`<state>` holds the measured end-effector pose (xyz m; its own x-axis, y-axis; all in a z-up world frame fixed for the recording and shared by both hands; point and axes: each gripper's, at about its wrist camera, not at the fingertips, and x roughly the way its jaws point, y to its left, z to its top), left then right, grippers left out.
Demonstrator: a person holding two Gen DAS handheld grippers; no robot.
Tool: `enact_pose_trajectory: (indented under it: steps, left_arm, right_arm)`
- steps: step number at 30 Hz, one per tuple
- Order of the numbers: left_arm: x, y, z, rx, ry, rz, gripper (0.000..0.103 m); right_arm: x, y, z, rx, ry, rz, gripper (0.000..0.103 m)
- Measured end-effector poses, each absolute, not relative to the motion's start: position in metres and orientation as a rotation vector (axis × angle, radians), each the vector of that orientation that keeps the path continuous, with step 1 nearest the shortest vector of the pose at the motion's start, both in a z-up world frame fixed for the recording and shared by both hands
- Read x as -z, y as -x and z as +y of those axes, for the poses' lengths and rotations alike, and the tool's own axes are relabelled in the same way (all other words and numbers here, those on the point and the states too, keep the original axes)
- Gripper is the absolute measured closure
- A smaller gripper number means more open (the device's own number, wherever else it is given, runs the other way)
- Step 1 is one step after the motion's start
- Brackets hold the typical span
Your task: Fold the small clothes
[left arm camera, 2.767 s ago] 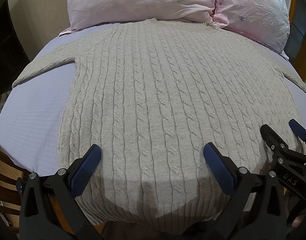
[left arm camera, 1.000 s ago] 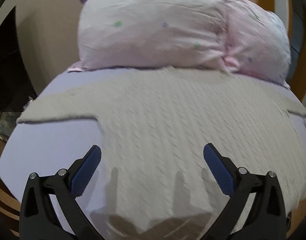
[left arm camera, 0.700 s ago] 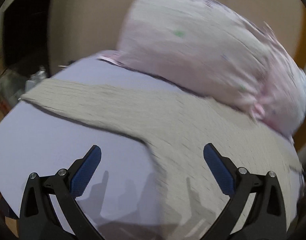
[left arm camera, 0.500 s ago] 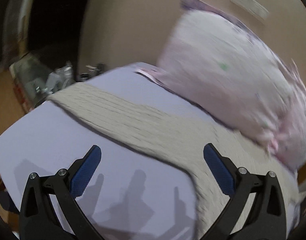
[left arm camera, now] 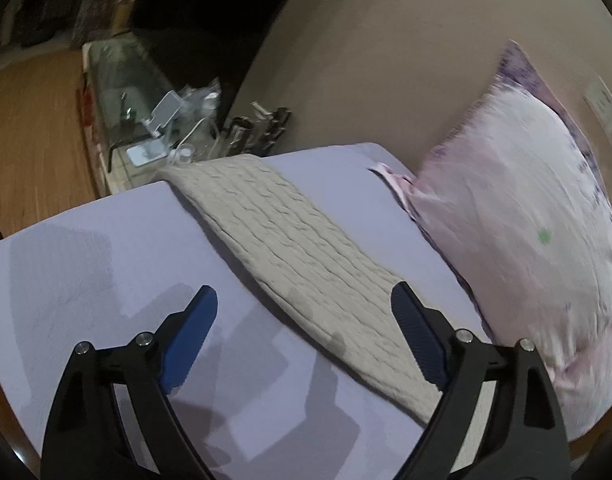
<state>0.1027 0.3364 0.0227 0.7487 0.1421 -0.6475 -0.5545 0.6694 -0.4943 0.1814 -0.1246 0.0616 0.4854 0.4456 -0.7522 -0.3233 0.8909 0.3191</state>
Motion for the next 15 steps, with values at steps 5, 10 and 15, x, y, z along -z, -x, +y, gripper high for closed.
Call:
enact_pose_trajectory:
  steps: [5, 10, 15]
  left_arm:
    - [-0.012, -0.112, 0.360, -0.452, 0.820, 0.616, 0.019]
    - [-0.007, -0.121, 0.384, -0.474, 0.898, 0.591, 0.050]
    - [-0.017, -0.138, 0.393, -0.525, 0.820, 0.663, 0.095]
  right_arm:
    - [-0.071, -0.160, -0.145, -0.434, -0.193, 0.898, 0.022]
    - [-0.081, -0.153, -0.204, -0.375, -0.305, 0.869, 0.018]
    - [-0.090, -0.129, -0.253, -0.324, -0.391, 0.806, 0.015]
